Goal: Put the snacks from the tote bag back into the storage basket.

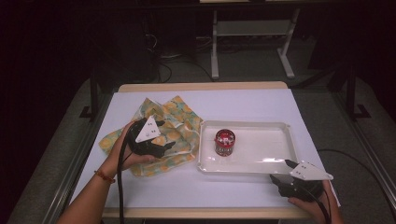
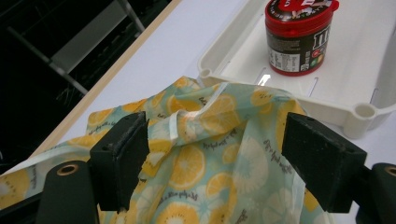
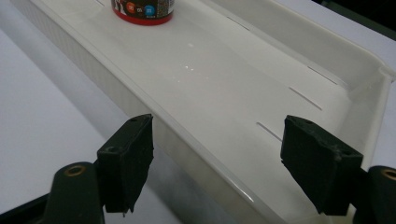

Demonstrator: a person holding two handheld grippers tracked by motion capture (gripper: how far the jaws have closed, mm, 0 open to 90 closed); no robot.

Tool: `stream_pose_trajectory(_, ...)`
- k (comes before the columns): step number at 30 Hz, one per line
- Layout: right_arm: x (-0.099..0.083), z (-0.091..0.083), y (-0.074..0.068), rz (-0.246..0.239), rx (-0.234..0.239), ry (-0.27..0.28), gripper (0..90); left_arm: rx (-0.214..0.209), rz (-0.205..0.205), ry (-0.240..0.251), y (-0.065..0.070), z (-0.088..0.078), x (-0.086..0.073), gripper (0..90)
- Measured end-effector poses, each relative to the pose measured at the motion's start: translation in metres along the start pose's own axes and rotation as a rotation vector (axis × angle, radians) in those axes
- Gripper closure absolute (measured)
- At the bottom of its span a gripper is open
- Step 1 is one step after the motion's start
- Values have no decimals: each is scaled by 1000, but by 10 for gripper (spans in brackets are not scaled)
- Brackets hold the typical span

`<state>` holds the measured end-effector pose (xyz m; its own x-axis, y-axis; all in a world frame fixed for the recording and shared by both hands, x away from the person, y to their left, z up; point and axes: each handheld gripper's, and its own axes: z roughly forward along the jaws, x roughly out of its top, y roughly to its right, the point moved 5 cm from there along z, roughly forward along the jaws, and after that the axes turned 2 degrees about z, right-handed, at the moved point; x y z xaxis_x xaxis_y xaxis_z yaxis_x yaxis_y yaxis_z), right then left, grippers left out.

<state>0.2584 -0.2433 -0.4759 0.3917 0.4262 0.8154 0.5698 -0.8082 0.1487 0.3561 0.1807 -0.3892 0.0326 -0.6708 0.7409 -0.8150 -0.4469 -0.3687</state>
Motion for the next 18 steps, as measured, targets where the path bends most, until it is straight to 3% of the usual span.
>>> stream_pose_trajectory(18, 0, 1, 0, -3, 0, 0, 249, 50, -29, -3, -6, -28, -22, 223)
